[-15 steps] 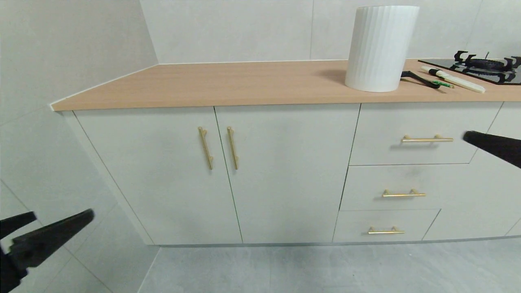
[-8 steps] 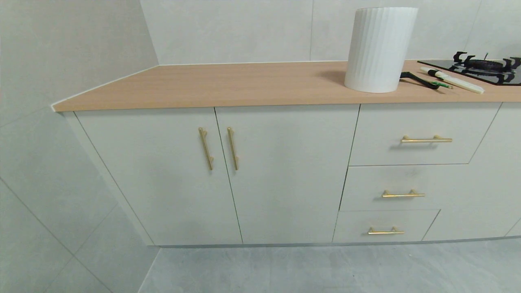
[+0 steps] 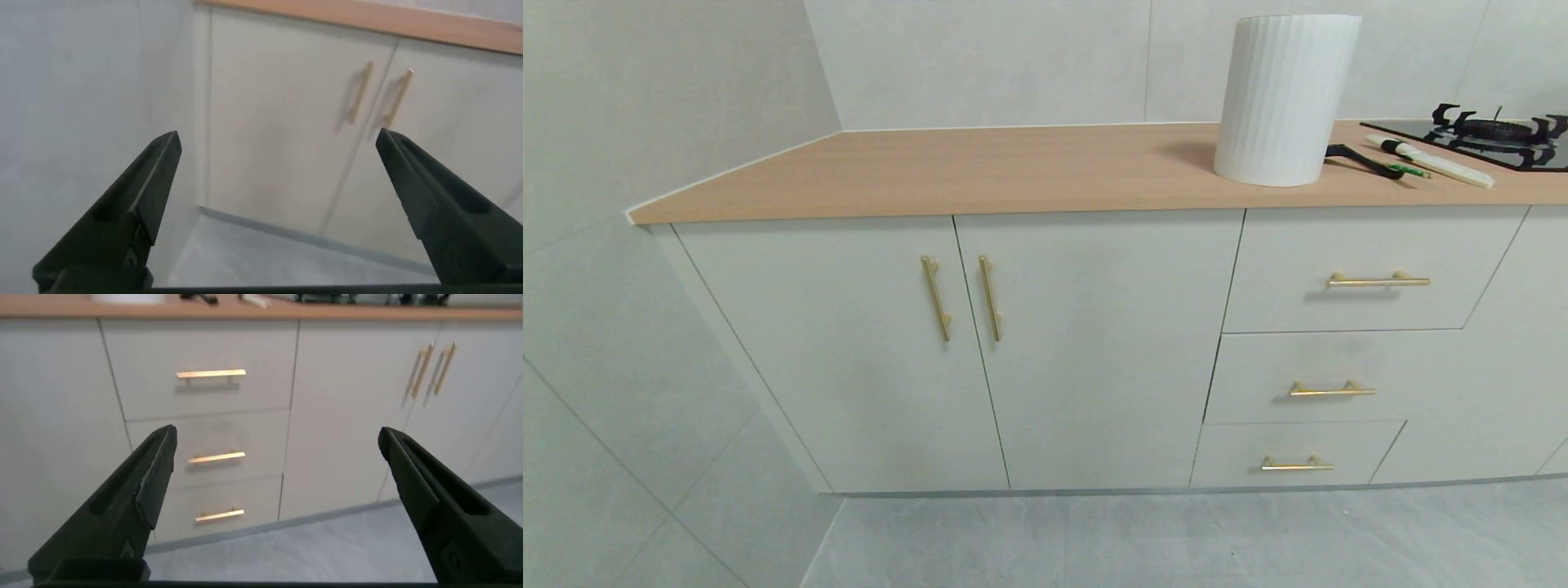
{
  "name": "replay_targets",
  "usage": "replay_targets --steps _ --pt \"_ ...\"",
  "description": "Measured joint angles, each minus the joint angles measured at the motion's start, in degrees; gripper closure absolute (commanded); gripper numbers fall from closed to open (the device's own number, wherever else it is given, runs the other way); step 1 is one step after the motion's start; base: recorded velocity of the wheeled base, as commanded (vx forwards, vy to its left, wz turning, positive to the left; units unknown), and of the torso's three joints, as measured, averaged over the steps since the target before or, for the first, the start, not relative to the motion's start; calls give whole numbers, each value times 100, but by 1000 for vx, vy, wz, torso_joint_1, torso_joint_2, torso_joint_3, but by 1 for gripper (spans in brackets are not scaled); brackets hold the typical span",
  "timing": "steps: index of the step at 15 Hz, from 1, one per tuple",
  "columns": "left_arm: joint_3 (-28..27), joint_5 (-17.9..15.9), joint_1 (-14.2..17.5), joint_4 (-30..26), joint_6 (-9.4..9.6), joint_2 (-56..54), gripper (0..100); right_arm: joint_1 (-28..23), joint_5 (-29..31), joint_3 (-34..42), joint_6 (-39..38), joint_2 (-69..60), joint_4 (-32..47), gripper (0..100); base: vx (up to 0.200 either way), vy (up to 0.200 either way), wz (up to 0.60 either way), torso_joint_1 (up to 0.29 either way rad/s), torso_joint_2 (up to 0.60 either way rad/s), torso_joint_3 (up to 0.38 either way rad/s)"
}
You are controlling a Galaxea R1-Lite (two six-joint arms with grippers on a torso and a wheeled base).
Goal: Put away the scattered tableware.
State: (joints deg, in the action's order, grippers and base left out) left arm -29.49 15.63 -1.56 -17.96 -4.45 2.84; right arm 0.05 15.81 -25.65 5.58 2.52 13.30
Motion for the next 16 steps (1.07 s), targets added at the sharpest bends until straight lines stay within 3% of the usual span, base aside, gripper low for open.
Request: replay_targets --steps 3,6,9,12,16 --pt "590 -91 134 74 101 -218 0 -32 -84 805 -74 -182 -408 0 0 0 0 0 0 0" --pt "1557 -441 151 934 101 -274 0 -26 -864 2110 -279 -243 -2102 0 0 0 0 0 0 0" --pt "2564 -850 156 1932 112 -284 0 -21 -1297 2508 -466 -260 -1488 0 0 0 0 0 0 0" --pt "2898 -1140 156 1987 145 -286 0 -15 -1521 2547 -479 -263 -1362 0 0 0 0 0 0 0" --pt "2944 -1145 156 1972 133 -286 0 -15 -1530 2558 -483 -266 -1352 0 0 0 0 0 0 0"
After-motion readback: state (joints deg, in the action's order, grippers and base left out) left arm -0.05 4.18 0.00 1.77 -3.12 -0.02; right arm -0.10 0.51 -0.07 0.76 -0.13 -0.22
